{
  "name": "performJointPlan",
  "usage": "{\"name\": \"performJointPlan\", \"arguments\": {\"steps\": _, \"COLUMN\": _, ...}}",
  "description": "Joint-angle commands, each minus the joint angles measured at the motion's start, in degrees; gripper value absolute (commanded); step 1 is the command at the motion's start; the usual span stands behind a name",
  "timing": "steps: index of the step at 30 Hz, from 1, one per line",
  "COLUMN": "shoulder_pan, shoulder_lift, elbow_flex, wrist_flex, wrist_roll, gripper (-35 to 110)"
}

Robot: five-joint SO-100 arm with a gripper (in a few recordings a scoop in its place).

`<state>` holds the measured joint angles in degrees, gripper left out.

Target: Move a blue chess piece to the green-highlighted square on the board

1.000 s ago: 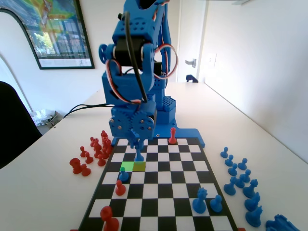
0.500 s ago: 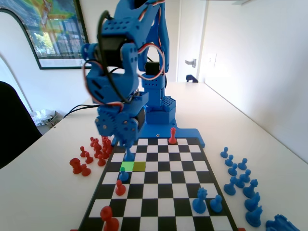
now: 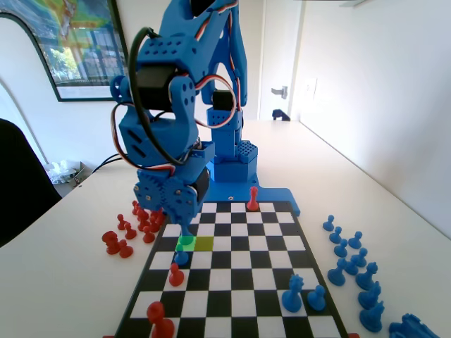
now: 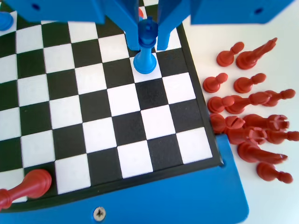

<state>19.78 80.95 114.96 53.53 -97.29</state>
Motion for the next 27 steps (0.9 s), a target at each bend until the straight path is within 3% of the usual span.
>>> {"name": "performJointPlan", "arguments": {"steps": 1, "shoulder_pan": 1.14, "shoulder_lift": 1.76, "elbow_flex": -1.14, "wrist_flex": -1.14, "wrist_roll": 0.18, "gripper": 6}}
{"name": "performJointPlan", "arguments": {"steps": 27, "shoulder_pan": -2.02, "shoulder_lift": 6.06, "elbow_flex": -0.18, "wrist_flex": -0.35, "wrist_roll": 3.16, "gripper": 20}}
